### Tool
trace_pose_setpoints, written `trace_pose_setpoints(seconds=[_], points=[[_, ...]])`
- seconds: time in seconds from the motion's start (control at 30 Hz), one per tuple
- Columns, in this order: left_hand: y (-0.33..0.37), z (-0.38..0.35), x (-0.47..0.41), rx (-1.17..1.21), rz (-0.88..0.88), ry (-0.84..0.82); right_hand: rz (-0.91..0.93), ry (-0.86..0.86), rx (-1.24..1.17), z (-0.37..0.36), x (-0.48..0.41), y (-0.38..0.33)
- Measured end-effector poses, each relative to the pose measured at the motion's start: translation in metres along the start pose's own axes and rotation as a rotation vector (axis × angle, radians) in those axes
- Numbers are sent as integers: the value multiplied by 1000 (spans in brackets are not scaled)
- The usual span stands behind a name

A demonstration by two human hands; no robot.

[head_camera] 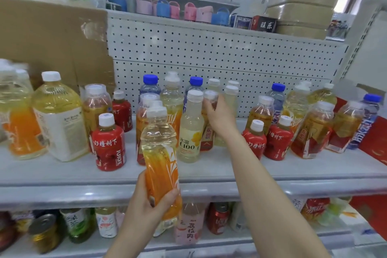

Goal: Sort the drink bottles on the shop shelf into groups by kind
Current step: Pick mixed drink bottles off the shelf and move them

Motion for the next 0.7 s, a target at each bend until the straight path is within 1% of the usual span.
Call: trace_pose_setpoints(seconds=[0.13,0.2,0.27,0.3,0.4,0.57,0.7], points=[[0,-3,2,68,-1,-1,-28,114,148,15,25,5],[3,-4,1,69,-19,14,-15,158,165,23,46,6],[5,-4,-1,89,-27,38,1,193,122,27,65,5],[5,-4,-2,123,-24,48,4,196,60,25,72,7],[9,-7,-3,213,-13,61,27,132,-104,9,86,16],[11,-2,4,252,-29,123,-2,160,-117,-3,90,27],[8,15,19,269,-27,183,56,255,-101,2,107,13]])
Point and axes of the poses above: each hand's wrist, its own x-axis away from the middle knuckle, its own z-axis out of the back of the hand, y = z × x, the point moved 4 cm from there along -x, towards the middle knuckle, and after that the axes turned 12 degrees about -y, right-handed, at the moved point
